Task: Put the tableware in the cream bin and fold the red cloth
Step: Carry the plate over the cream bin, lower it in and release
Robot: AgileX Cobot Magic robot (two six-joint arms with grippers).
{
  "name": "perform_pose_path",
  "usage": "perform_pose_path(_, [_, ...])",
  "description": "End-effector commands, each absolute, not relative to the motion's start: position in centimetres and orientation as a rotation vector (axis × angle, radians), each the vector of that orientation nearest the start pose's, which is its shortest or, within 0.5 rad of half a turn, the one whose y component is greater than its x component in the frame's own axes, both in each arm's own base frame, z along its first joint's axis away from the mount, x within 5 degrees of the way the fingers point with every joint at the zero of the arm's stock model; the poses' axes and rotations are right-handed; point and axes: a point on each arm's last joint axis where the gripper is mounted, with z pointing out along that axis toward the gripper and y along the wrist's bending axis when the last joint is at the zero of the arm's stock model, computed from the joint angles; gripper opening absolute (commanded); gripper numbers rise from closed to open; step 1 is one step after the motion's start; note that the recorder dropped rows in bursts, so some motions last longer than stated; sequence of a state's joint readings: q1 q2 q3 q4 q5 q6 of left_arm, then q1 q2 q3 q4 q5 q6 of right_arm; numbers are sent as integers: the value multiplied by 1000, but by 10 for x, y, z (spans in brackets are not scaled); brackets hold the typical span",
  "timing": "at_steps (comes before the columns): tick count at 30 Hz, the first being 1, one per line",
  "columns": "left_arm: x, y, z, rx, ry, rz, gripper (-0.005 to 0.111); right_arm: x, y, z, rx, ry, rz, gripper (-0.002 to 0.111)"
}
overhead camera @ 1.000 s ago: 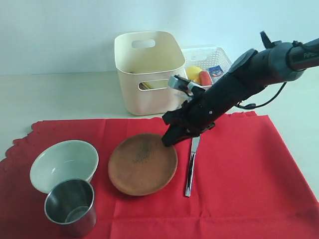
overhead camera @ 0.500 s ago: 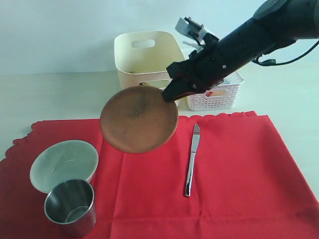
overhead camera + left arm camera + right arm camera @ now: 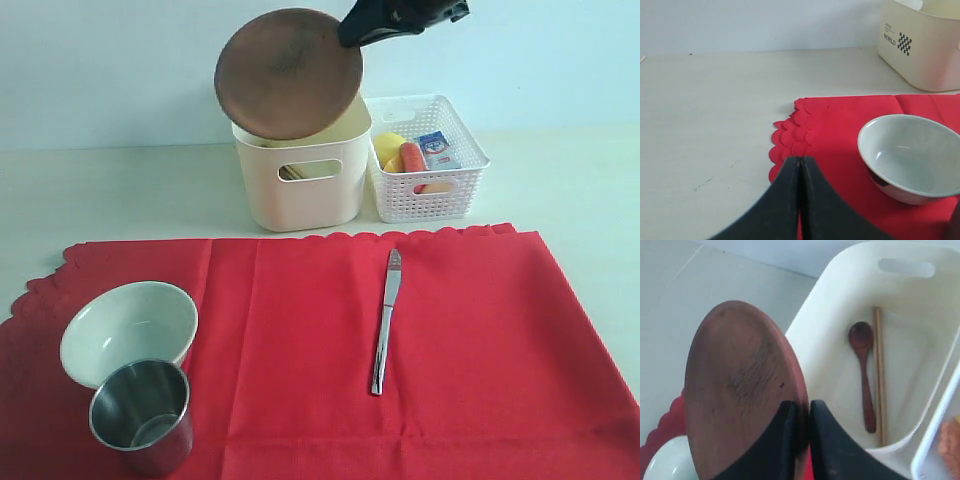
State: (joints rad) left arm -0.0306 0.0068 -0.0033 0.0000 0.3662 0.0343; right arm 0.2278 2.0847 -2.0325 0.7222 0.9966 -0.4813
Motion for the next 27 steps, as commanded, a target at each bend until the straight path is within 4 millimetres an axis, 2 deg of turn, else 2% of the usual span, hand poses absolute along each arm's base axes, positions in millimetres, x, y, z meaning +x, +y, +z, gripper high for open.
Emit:
perform_pose_path(1, [53,-2,181,52,1841,-9,0,486,141,314,-487,2259,788,0])
perform_pose_path(6, [53,-2,181,52,1841,-9,0,524,142,284,-450,2196,758,0])
perform_pose_path(10, [53,-2,181,52,1841,-9,0,538,144,260,-445,2199,757,0])
perform_pose_path(18, [53,-2,181,52,1841,-9,0,538,162,244,-494,2215,756,0])
perform_pose_path(27, [53,-2,181,52,1841,-9,0,535,174,237,-598,2238,601,0])
